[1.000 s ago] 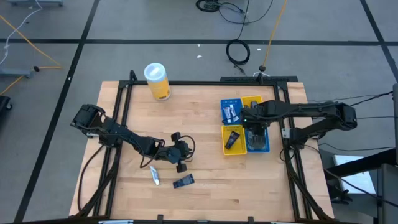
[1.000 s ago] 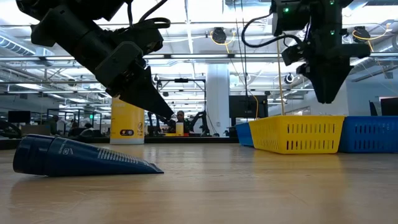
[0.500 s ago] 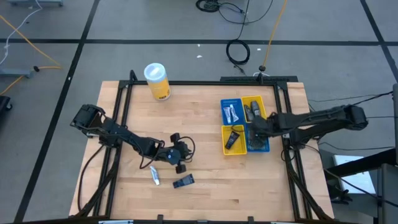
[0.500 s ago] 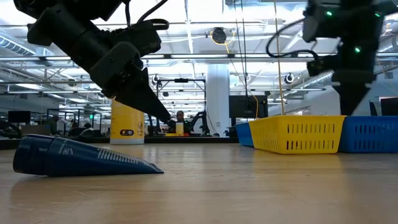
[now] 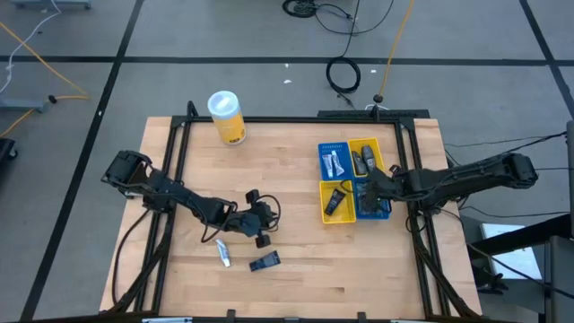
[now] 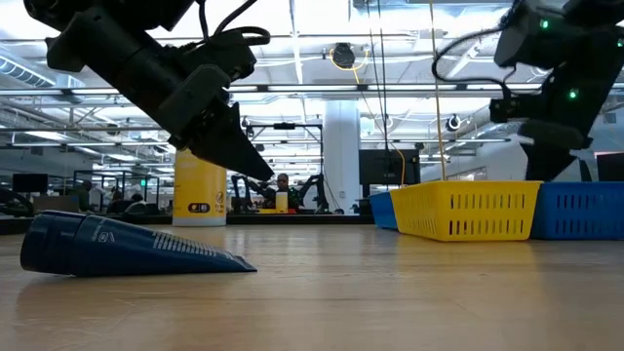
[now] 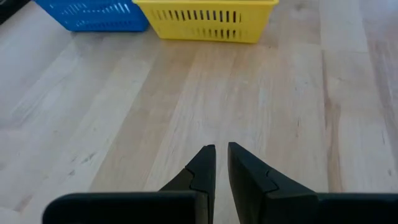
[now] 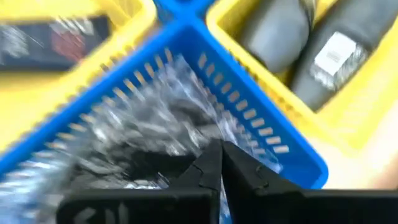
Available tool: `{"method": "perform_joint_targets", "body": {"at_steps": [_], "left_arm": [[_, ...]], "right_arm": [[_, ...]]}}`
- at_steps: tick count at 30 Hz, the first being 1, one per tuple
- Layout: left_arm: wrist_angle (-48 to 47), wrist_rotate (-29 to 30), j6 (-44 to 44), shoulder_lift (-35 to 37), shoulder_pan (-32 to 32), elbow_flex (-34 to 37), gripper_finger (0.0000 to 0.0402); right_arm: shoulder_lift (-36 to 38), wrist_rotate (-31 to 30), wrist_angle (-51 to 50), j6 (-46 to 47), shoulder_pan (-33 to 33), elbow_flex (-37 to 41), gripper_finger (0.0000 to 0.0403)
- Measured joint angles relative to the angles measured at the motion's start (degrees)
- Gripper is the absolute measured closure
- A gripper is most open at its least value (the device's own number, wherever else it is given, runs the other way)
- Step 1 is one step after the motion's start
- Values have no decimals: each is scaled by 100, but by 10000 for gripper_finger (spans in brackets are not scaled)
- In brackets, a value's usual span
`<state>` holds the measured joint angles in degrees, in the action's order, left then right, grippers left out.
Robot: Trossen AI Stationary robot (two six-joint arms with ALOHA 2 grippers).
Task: Pick & Place Travel size toiletries
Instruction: Put the black hairbrush into the bottom blue bin, then put the white toothpaste into the top blue bin
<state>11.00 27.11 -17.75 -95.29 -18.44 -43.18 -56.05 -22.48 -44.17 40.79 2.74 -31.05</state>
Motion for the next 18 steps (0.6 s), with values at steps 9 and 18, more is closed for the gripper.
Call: {"method": "perform_joint_targets", "body": {"at_steps": [9, 18], "left_arm": [[5, 7, -1, 0, 2, 0, 357], [-43, -7, 309, 52, -291, -54, 357]], "right_arm": [[715, -354, 754, -620, 167, -112, 401], [-51, 136, 6407, -3496, 1357, 633, 402]]}}
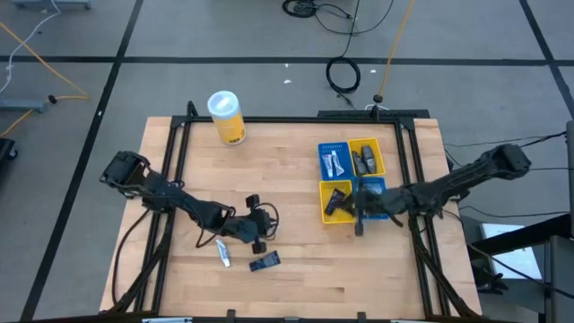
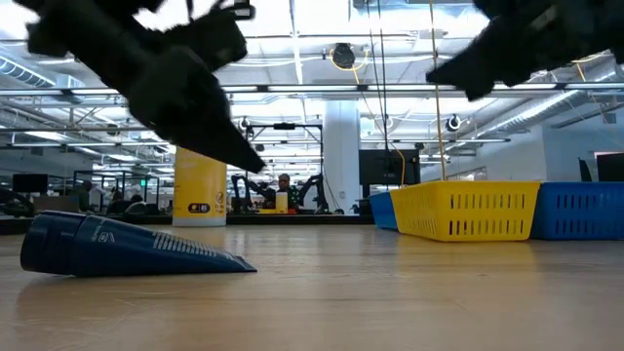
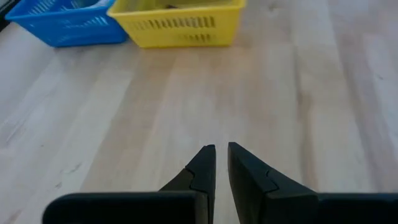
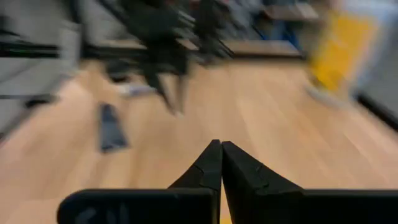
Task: Pick & Place Travel size toiletries
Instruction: Put the white toothpaste into the top blue bin
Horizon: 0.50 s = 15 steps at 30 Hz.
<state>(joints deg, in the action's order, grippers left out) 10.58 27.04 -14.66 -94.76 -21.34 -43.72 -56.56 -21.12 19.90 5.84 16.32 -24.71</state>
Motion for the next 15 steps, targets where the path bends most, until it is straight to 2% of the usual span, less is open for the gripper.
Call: {"method": "perform_joint_targets", "body": {"at_steps": [2, 5, 12, 15], "left_arm": [[-526, 3, -95, 105, -179, -140, 357], [-1773, 7, -745, 338, -540, -460, 357], [-4504, -36, -2679, 572, -1612, -1173, 357], [-5431, -316, -3639, 575, -2040, -1284, 357]], "right_arm": [[-461, 199, 1101, -543, 278, 138, 402], [-1172, 197, 2030, -1175, 607, 134, 402], [-2558, 216, 2894, -1952, 933, -83, 399], [-2982, 223, 3308, -2121, 931, -109, 399]]}}
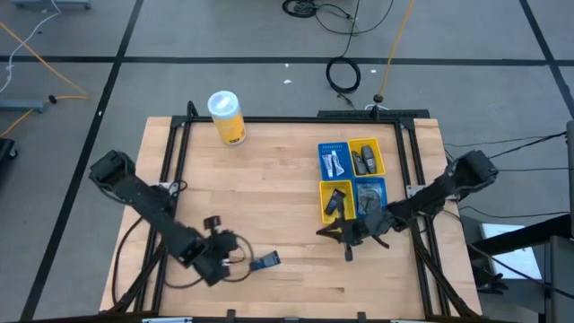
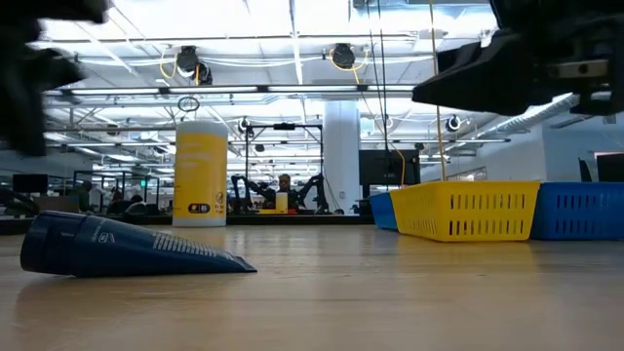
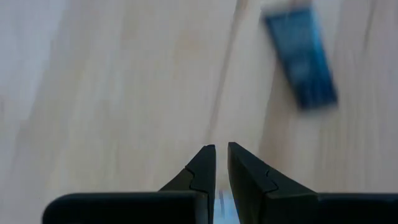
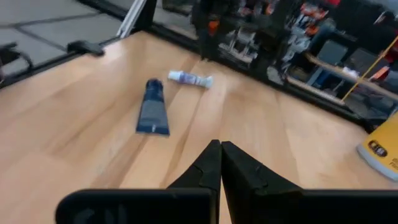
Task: Pick & Place Travel size toiletries
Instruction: Put the white toothpaste into the top blue bin
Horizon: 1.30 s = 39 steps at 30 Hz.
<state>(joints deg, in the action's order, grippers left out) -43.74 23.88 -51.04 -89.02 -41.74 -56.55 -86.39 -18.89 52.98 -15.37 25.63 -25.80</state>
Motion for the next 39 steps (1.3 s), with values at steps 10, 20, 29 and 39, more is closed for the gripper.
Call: {"method": "perform_joint_targets", "body": {"at_steps": [10, 20, 29, 39], "left_arm": [[283, -1018, -1030, -10, -1141, 407, 356], [981, -181, 884, -20, -1212, 619, 231], [604, -430, 2445, -102, -450, 653, 146], [797, -1374, 2850, -104, -84, 1150, 183]], "right_arm": [[-311, -34, 465, -86, -92, -7, 401], [-309, -40, 465, -79, -93, -7, 399], [-309, -42, 443, -77, -94, -7, 399], [-309, -42, 367, -33, -94, -7, 399]]}}
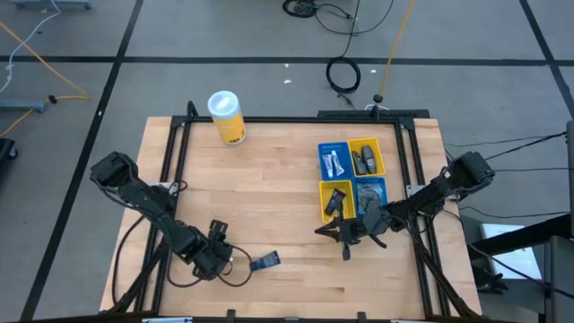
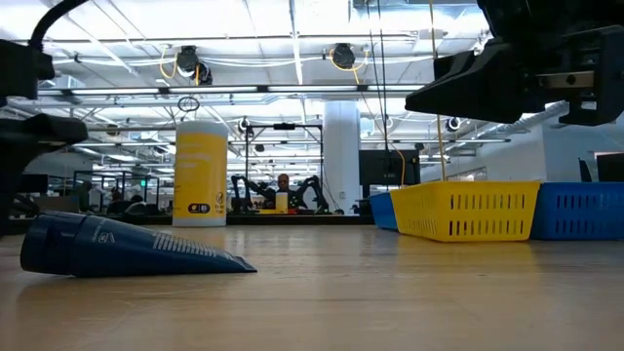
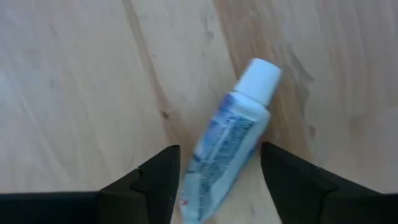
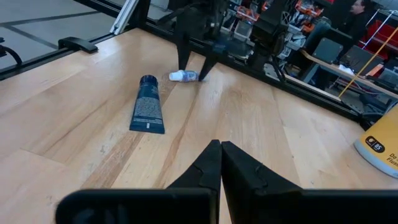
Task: Pick & Place Travel size toiletries
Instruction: Put the white toothpaste into the top blue bin
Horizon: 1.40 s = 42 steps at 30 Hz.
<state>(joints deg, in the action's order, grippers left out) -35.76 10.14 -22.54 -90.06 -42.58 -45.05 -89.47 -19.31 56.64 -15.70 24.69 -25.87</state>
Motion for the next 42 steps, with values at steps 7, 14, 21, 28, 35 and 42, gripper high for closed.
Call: {"method": "perform_joint_targets", "body": {"at_steps": [7, 14, 21, 28, 35, 42], "left_arm": [[536, 37, -90, 0, -3, 173, 268], [1283, 946, -486, 0, 400, 295, 384], [3203, 1824, 586, 0, 1491, 295, 373], [5195, 1249, 2163, 0, 2499, 295, 394], [5806, 621, 2565, 0, 2983, 295, 370], [5853, 358, 2540, 0, 3042, 295, 371]], "right_arm": [[0, -2, 2, 0, 0, 0, 399], [0, 0, 4, 0, 0, 0, 399], [0, -16, 84, 51, -29, 0, 394], [0, -20, 106, 319, -258, -90, 327], [5, -9, -173, 497, -720, -539, 219], [-128, 939, -1040, 474, -1251, -1326, 180]]}}
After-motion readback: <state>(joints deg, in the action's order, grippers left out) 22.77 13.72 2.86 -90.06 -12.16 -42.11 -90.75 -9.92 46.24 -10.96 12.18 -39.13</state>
